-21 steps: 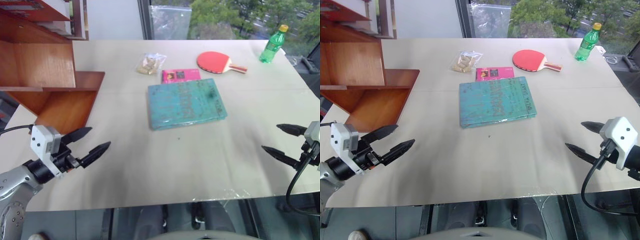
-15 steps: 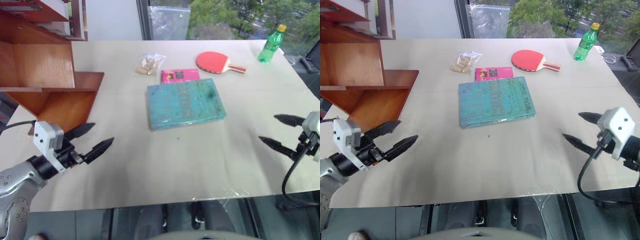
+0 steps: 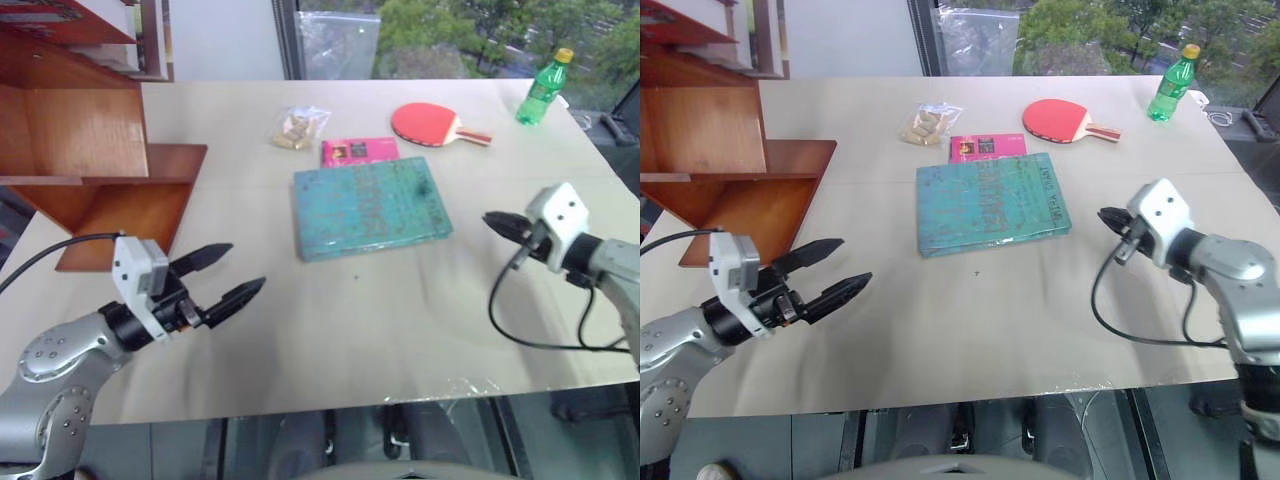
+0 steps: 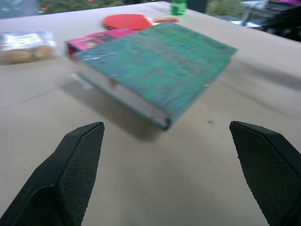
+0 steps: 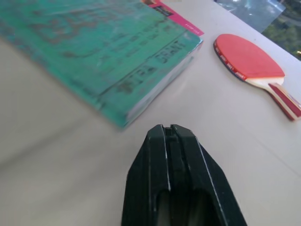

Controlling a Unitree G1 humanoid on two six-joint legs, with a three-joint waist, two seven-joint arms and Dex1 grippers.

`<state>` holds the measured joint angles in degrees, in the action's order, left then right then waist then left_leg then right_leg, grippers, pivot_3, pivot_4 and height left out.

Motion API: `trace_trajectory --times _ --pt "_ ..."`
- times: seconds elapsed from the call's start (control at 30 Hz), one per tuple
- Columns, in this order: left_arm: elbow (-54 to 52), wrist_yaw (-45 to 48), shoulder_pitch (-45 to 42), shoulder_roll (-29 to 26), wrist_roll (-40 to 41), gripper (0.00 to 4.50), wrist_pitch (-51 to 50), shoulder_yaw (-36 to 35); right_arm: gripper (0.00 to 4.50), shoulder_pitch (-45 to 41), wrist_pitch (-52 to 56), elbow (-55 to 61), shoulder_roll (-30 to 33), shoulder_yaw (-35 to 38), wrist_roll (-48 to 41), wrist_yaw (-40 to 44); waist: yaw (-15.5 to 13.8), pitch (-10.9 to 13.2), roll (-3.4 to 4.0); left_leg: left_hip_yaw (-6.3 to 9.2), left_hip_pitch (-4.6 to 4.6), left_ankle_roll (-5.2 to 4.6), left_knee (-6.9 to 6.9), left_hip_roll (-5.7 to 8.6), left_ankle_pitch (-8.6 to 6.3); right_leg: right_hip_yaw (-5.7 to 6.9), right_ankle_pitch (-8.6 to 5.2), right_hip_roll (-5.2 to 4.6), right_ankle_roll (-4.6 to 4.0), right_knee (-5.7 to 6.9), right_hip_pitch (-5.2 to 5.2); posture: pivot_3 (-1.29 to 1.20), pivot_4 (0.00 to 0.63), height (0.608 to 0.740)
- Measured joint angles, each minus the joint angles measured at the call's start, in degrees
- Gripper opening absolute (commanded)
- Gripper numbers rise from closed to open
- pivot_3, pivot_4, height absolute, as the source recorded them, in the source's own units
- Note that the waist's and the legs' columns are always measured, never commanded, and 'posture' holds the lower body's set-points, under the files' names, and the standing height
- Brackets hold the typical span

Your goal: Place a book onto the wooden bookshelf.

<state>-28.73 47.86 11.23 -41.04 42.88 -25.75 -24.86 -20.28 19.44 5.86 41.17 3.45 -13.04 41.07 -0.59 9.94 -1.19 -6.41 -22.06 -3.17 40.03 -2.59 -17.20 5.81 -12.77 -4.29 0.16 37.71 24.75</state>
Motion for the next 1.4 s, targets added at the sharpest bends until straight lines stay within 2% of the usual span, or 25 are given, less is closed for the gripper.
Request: trace_trajectory --times 0.13,0.23,0.47,0.93,1.4 --pt "-1.2 -1.3 0.1 0.8 -0.2 4.5 -0.4 2.5 0.05 -5.9 -4.8 -11.0 -3.1 -4.7 5.7 -1.6 -0.2 0.0 0.07 0.04 -0.12 0.0 0.0 0.0 0.0 0.06 0.01 0.01 -0.02 -0.03 0.04 0.0 0.15 0.74" --pt "-2.5 -1.8 0.9 1.2 -0.1 4.5 -0.6 3.1 0.05 -6.3 -6.7 -14.1 -4.5 -6.0 6.6 -0.9 -0.2 0.0 0.08 0.03 -0.21 0.0 0.0 0.0 0.0 0.09 0.01 -0.04 -0.01 -0.1 0.06 0.0 0.15 0.74" --pt "-5.6 -3.1 5.9 2.0 -0.1 4.5 -1.6 4.3 0.05 -3.4 -7.5 -12.3 -6.5 -7.3 6.0 2.3 0.0 0.1 0.13 0.1 -0.23 0.01 -0.01 -0.01 -0.01 0.16 0.0 -0.05 0.01 -0.08 0.08 0.0 0.15 0.74" --pt "-6.6 -4.3 5.0 2.2 0.2 4.5 -3.3 5.3 0.05 -2.4 -5.8 -6.8 -11.3 -9.2 5.9 2.8 0.1 0.1 0.18 0.01 -0.06 0.03 0.01 -0.03 0.0 0.04 0.01 0.0 0.0 0.04 0.04 0.0 0.15 0.74" --pt "-6.6 -4.7 4.5 3.2 0.2 4.5 -3.9 6.5 0.05 -4.4 -5.5 -6.9 -14.2 -12.0 6.3 2.8 0.3 0.1 0.18 0.01 -0.05 0.03 0.01 -0.03 0.0 0.03 0.01 0.01 0.0 0.05 0.04 0.0 0.15 0.74"
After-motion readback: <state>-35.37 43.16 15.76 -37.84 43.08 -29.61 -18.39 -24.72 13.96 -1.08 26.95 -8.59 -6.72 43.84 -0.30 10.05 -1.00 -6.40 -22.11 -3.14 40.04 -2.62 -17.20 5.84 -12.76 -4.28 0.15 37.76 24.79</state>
